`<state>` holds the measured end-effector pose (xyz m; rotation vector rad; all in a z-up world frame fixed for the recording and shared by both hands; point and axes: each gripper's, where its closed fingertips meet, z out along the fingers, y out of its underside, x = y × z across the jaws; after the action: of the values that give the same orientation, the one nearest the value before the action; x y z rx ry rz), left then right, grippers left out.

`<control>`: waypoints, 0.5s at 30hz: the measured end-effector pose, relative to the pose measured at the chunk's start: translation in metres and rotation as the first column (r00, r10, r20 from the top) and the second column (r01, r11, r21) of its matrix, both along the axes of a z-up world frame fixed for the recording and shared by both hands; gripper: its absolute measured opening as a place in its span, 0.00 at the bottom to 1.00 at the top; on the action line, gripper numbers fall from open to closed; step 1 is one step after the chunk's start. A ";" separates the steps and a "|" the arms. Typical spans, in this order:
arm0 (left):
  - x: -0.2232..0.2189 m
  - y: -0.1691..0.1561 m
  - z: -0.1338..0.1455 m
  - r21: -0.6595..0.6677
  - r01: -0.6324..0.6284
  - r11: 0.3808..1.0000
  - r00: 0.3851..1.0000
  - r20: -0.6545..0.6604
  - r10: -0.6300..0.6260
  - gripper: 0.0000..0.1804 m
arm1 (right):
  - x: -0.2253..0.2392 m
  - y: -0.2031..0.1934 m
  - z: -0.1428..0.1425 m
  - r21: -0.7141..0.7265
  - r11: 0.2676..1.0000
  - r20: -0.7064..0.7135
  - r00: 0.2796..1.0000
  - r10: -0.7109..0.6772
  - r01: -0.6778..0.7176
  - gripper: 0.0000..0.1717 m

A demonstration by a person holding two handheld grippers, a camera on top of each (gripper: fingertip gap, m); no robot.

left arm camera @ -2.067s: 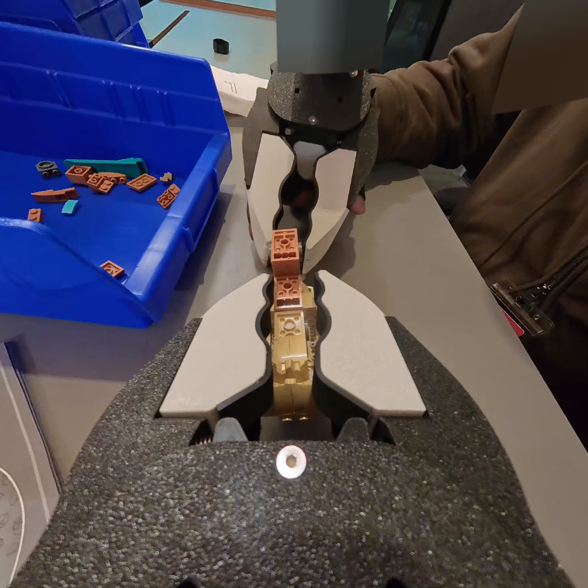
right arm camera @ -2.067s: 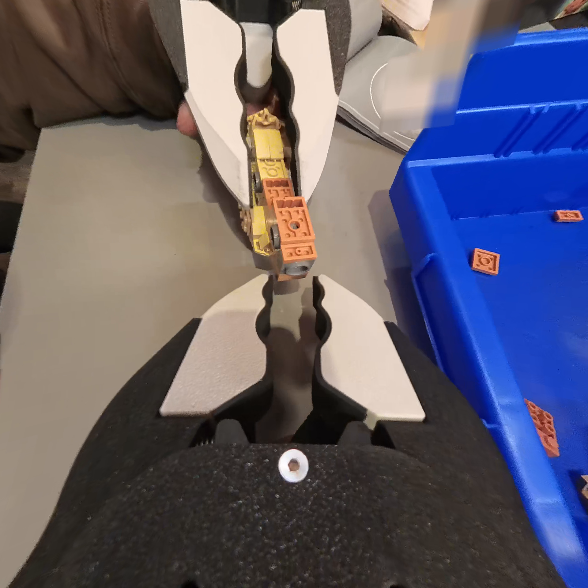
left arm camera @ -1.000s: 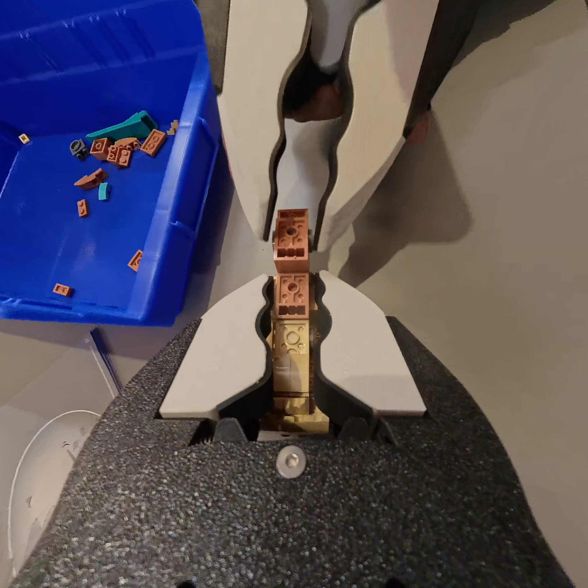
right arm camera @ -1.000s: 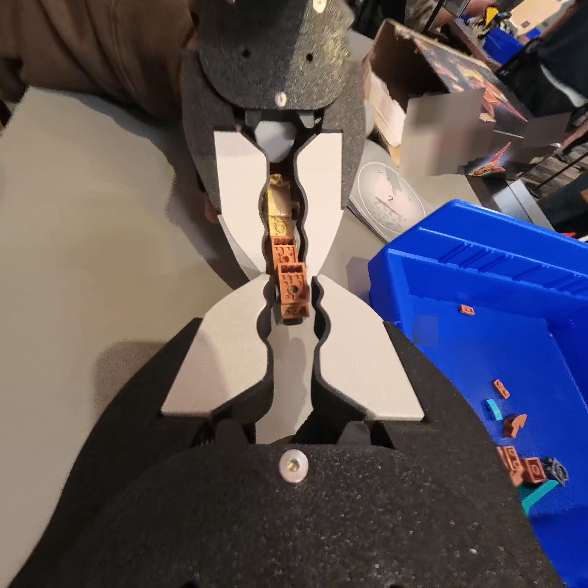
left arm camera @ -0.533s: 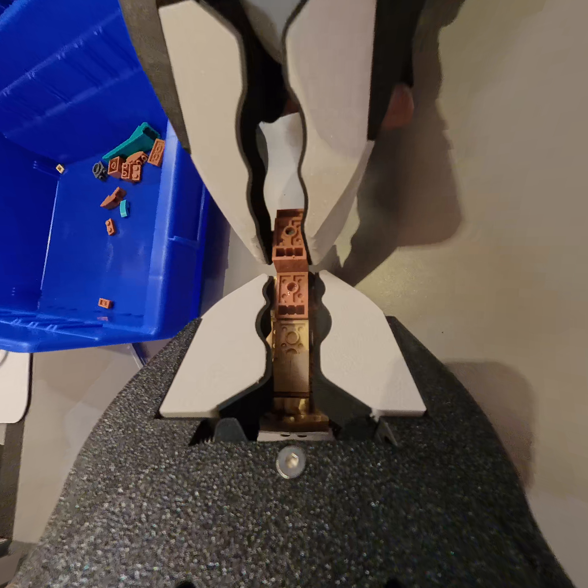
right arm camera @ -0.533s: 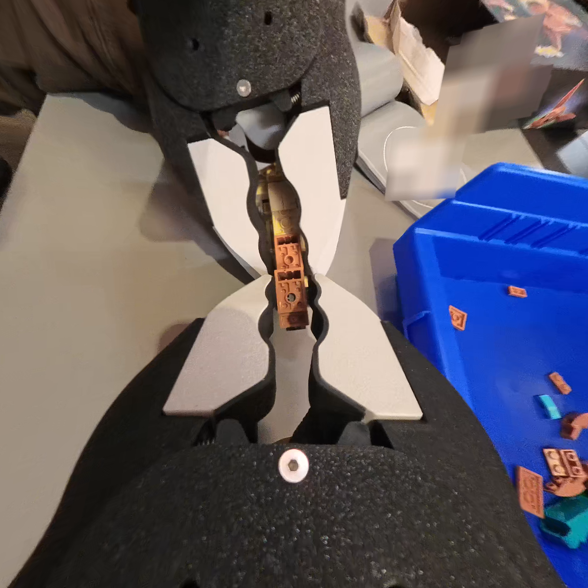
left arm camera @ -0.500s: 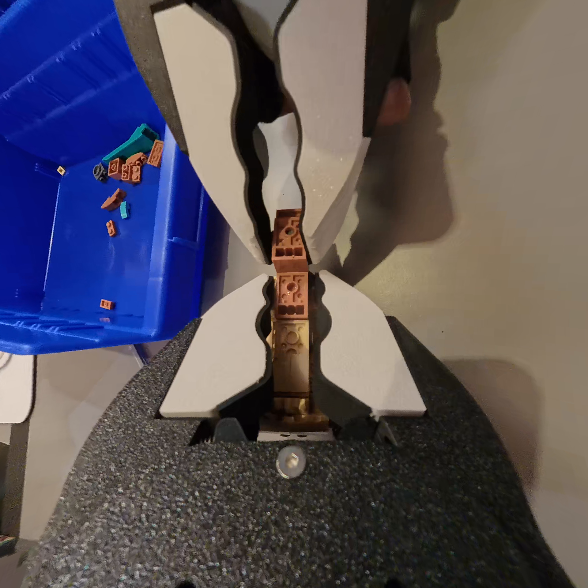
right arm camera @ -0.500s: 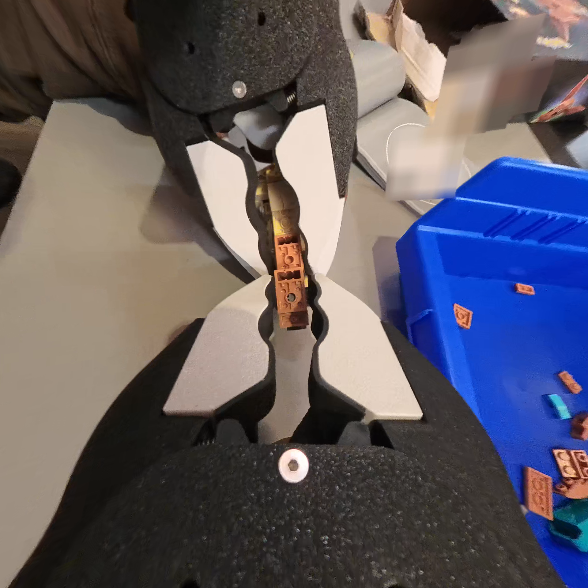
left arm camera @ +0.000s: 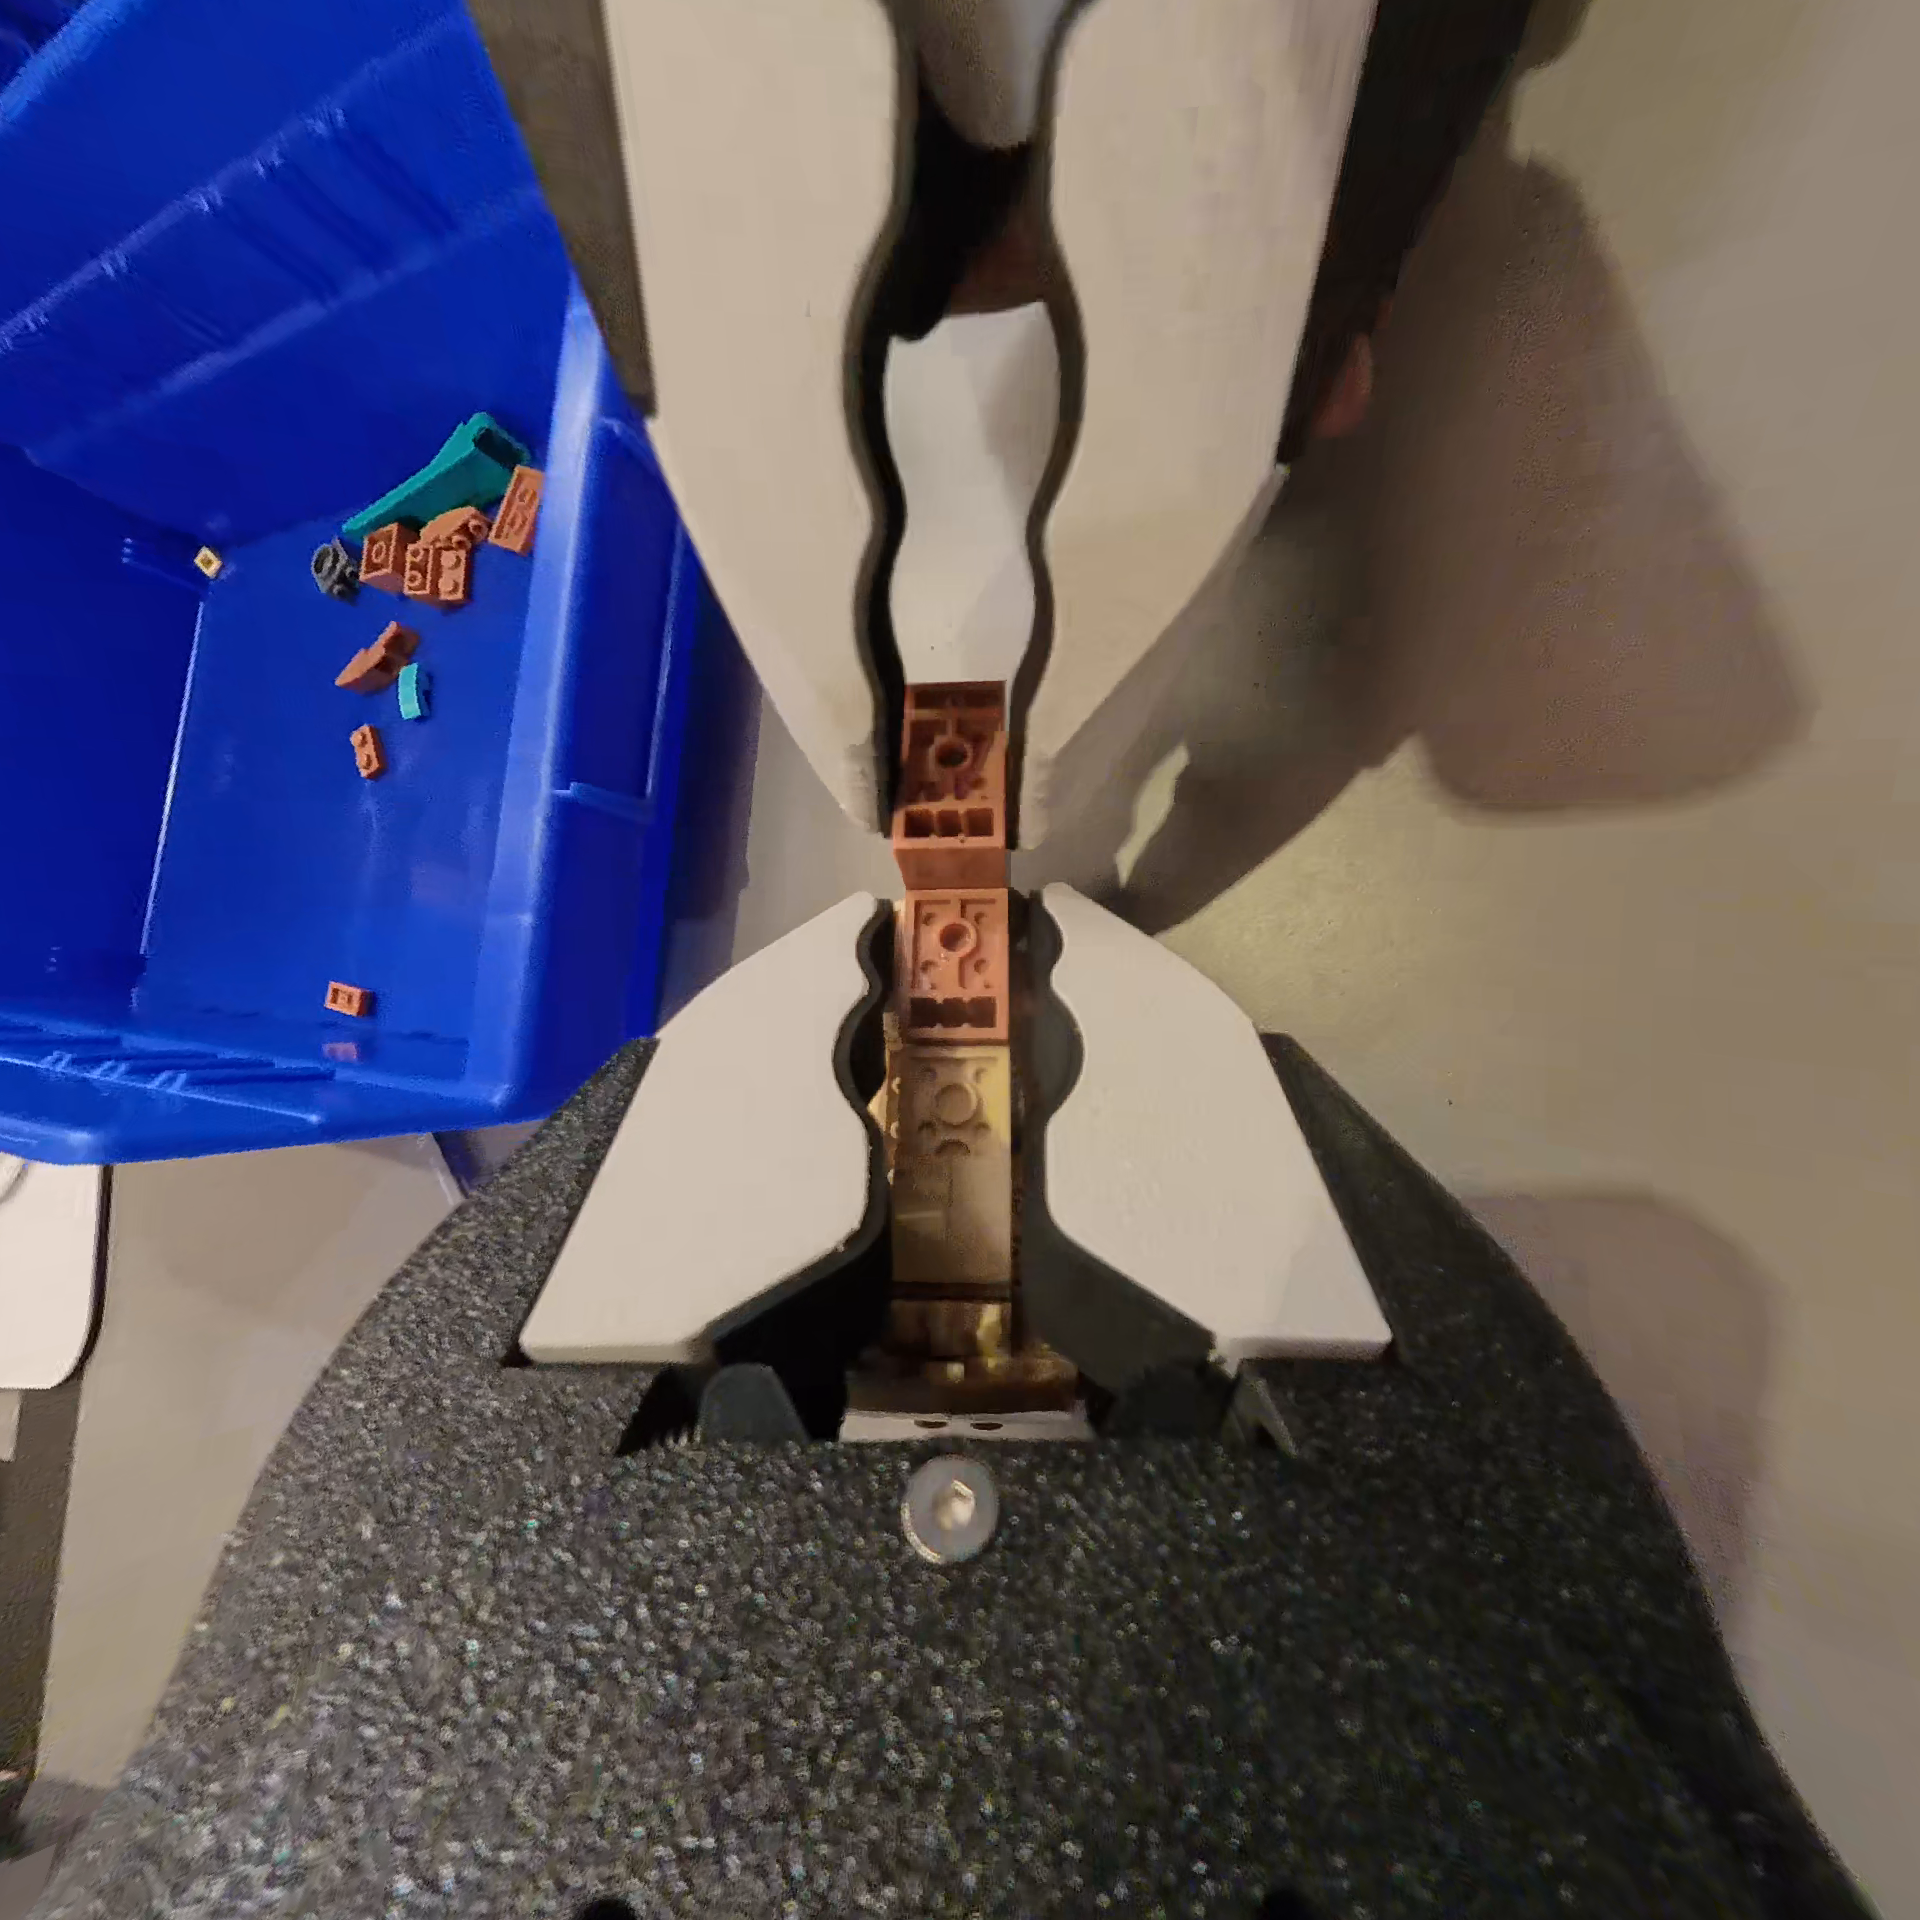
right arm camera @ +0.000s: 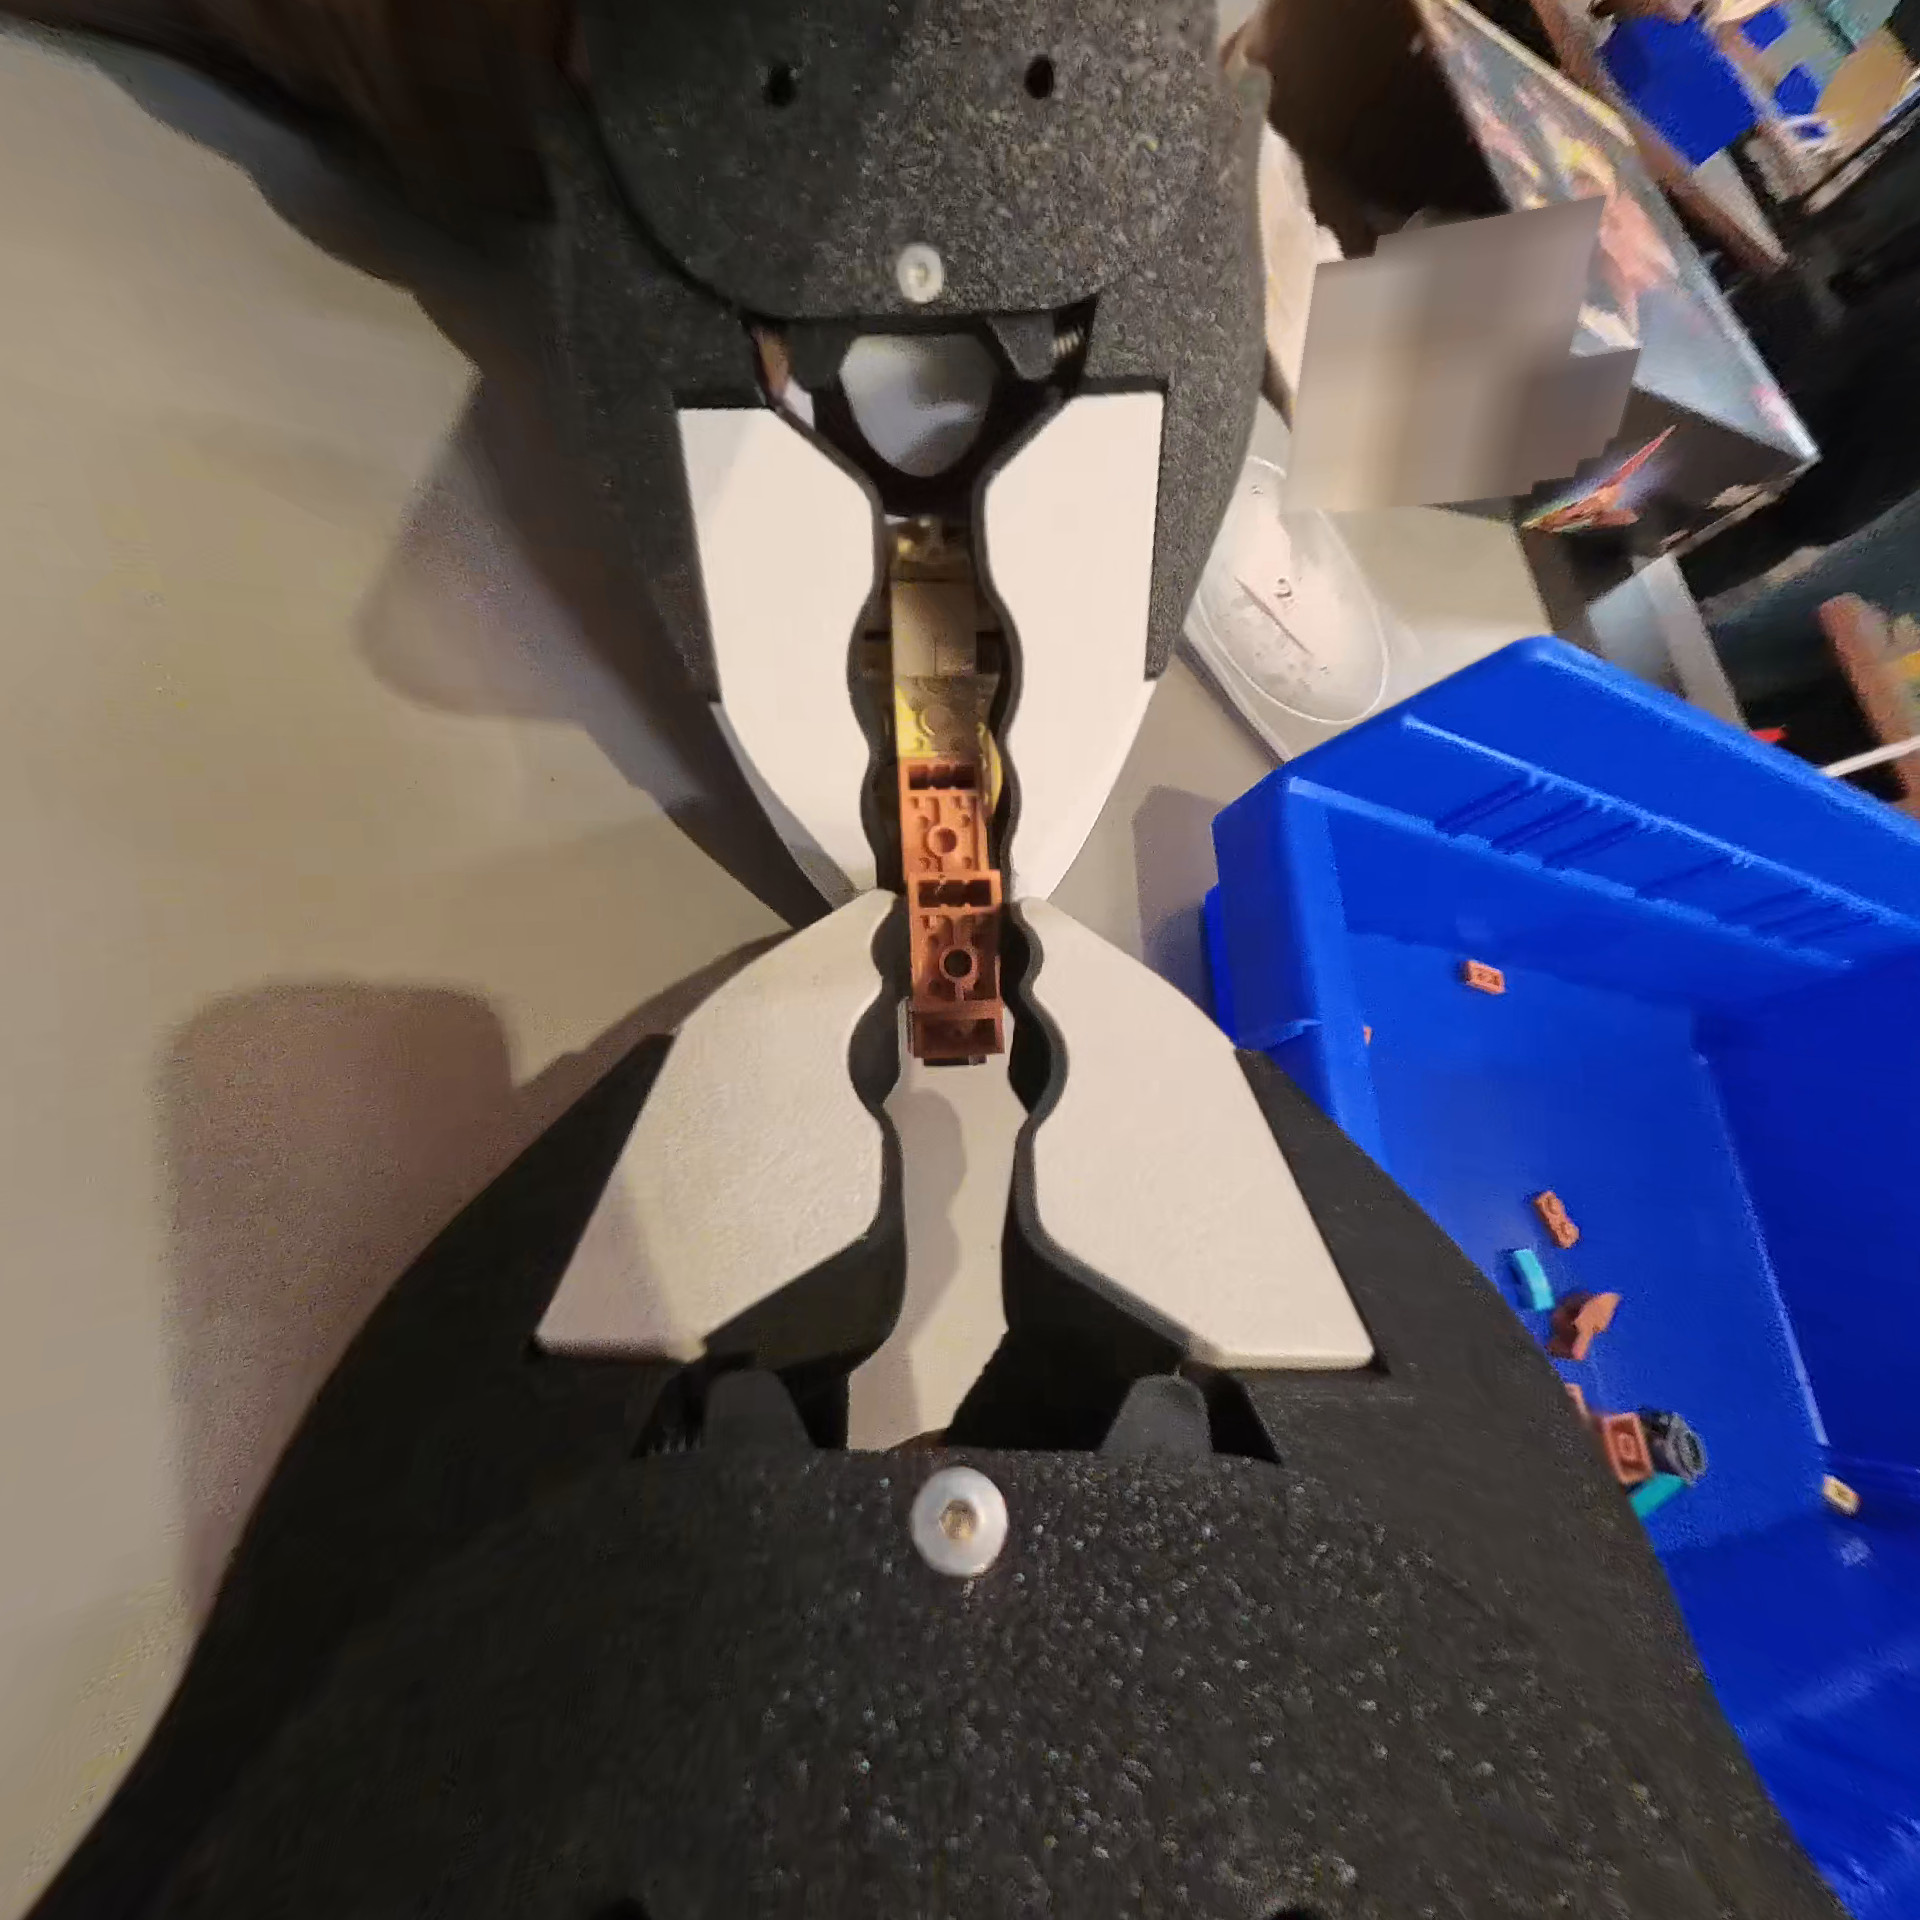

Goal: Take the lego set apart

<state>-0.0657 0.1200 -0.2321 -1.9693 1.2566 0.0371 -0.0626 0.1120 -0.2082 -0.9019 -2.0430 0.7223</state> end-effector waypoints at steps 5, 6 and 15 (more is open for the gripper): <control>0.003 0.000 -0.001 0.011 0.016 1.000 1.000 -0.021 -0.015 0.13 | 0.003 -0.001 -0.001 0.005 1.000 0.000 1.000 -0.002 0.002 0.10; 0.003 0.000 -0.001 0.015 0.019 1.000 1.000 -0.024 -0.019 0.13 | 0.004 -0.001 -0.001 -0.020 1.000 0.013 1.000 -0.005 0.005 0.09; 0.005 -0.001 -0.001 0.020 0.034 0.999 0.999 -0.015 -0.033 0.13 | 0.006 -0.003 0.000 -0.111 0.993 0.061 0.998 -0.019 0.025 0.09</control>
<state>-0.0606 0.1191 -0.2329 -1.9331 1.2935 0.0477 -0.0561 0.1088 -0.2086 -1.0194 -2.0581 0.8138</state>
